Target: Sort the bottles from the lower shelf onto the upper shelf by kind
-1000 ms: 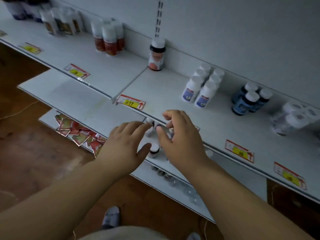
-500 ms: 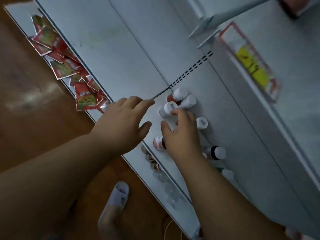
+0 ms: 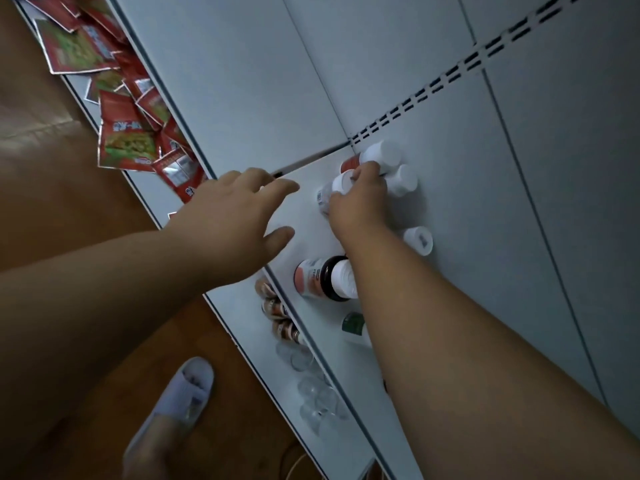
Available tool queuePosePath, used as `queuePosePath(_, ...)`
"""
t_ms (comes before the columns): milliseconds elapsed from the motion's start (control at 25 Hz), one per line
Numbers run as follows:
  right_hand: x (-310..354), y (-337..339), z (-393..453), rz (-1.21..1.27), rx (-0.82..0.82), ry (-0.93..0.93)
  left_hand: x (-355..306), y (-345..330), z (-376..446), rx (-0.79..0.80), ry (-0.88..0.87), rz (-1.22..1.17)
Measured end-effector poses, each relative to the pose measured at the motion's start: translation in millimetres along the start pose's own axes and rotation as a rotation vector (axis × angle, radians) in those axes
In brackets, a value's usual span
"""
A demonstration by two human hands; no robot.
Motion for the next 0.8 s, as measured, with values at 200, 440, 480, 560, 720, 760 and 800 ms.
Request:
queuePosePath(200, 27.1, 17.5, -78.0, 0.523, 0.048, 0.085, -6.7, 36.8, -40.5, -0.055, 0.059, -0.193)
queuePosePath(440, 92.8, 82.3, -255.0, 1.428, 0.383, -0.040, -75.8, 154.4, -168.3, -0.050, 0.045, -0.531)
queuePosePath(480, 105.1, 99.7, -282.6, 1.526, 0.391, -0.015, -87.6, 173.8, -191.8, -0.039, 0.051, -0.582)
queuePosePath(560, 127.4, 138.0, -328.3, 1.675, 0.411, 0.052, -107.3, 213.3, -228.6, -0.026, 0.028, -0.599)
queuePosePath(720, 135.8, 194.1, -383.5, 1.718, 0.312, 0.108, -150.0, 261.1, -258.9, 0.039, -0.159, -0.303)
queuePosePath(760, 130.6, 208.3, -392.7, 1.702, 0.244, 0.105, -164.8, 268.9, -261.6, 0.046, -0.214, -0.257)
queuePosePath(800, 122.6, 223.9, -402.7, 1.688, 0.174, 0.098, -181.8, 274.6, -263.7, 0.056, -0.258, -0.221)
Point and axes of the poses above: each hand's wrist, its own z-axis towards the middle knuckle, its own y-axis out of the back of the hand, x = y × z, the point moved 3 cm from there along z, towards the middle knuckle, and after that the axes turned 11 degrees about x, right-handed, at the moved point
